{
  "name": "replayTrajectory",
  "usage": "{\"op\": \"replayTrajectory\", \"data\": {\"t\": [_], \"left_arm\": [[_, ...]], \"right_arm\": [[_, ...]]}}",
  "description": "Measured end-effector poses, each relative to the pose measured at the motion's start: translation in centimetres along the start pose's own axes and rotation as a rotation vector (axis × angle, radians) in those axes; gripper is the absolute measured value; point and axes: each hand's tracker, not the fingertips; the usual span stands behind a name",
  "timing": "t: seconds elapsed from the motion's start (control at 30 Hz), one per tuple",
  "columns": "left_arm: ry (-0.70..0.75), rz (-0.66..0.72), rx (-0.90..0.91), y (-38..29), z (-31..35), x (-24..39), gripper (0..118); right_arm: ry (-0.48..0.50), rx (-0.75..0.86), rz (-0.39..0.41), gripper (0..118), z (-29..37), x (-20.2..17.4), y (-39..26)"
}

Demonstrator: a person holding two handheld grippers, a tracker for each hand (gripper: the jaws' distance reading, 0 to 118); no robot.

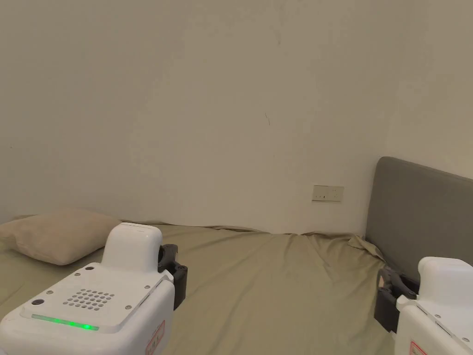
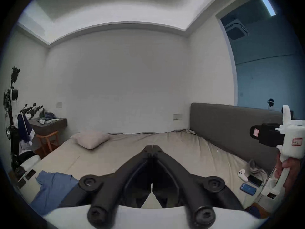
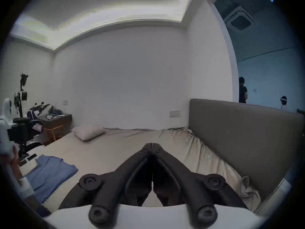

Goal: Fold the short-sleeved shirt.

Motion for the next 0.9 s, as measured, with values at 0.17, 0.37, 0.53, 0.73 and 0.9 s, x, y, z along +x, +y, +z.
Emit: {"op": "replayTrajectory", "data": {"t": [0.17, 0.37, 0.53, 0.73, 0.9], "left_arm": [[0.033, 0.091, -0.056, 0.0, 1.6, -4.2, 0], [0.521, 0.068, -0.063, -1.6, 11.7, -15.7, 0], [0.87, 0.062, -0.11, -3.4, 19.8, -22.2, 0], [0.806, 0.113, -0.188, -5.9, 17.4, -25.9, 0], [0.689, 0.194, -0.252, -9.6, 10.3, -27.6, 0]], "right_arm": [[-0.046, 0.041, 0.011, 2, -1.8, -2.6, 1.0], [0.532, 0.072, 0.026, 2, -3.0, -19.9, 2.6], [1.031, -0.026, -0.091, 2, -0.1, -31.3, 1.5], [1.013, -0.002, -0.024, 2, -0.1, -33.1, -0.2], [0.926, -0.049, -0.004, 2, -4.0, -32.4, -2.0]]}}
